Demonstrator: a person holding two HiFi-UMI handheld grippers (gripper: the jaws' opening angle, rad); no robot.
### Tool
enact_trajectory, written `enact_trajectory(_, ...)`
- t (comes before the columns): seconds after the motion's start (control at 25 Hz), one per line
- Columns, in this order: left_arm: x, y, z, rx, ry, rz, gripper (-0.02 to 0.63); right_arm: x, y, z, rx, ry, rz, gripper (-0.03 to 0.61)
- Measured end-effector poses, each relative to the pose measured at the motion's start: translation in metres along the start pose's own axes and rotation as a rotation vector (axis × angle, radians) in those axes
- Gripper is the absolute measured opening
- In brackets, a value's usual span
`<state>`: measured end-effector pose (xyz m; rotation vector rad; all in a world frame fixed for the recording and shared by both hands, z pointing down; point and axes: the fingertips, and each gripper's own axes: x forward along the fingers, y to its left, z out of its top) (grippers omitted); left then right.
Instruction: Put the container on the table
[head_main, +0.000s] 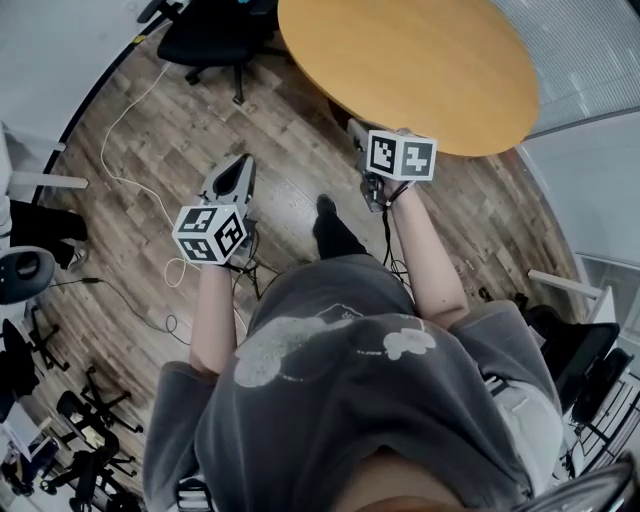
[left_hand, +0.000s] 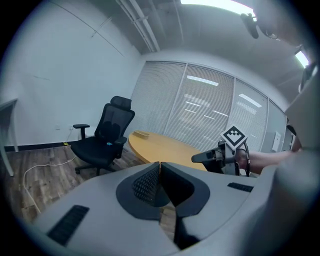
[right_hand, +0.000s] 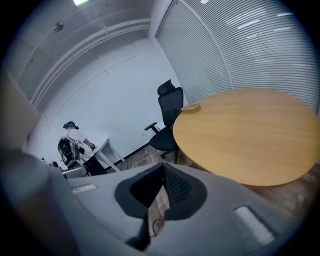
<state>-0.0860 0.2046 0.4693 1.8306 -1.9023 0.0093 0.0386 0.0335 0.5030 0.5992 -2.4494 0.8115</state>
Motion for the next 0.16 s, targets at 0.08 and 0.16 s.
enact_trajectory(0.08, -0.018, -0.001, -0.011, -0.005, 0.000, 0.000, -0.002, -0.006, 0.012, -0.017, -0.006, 0.009, 0.001, -0.002)
enact_trajectory(0.16, -0.036, 0.000, -0.022, -0.009, 0.000, -0.001, -0.001, -0.011, 0.025, -0.033, -0.013, 0.016, 0.002, -0.002)
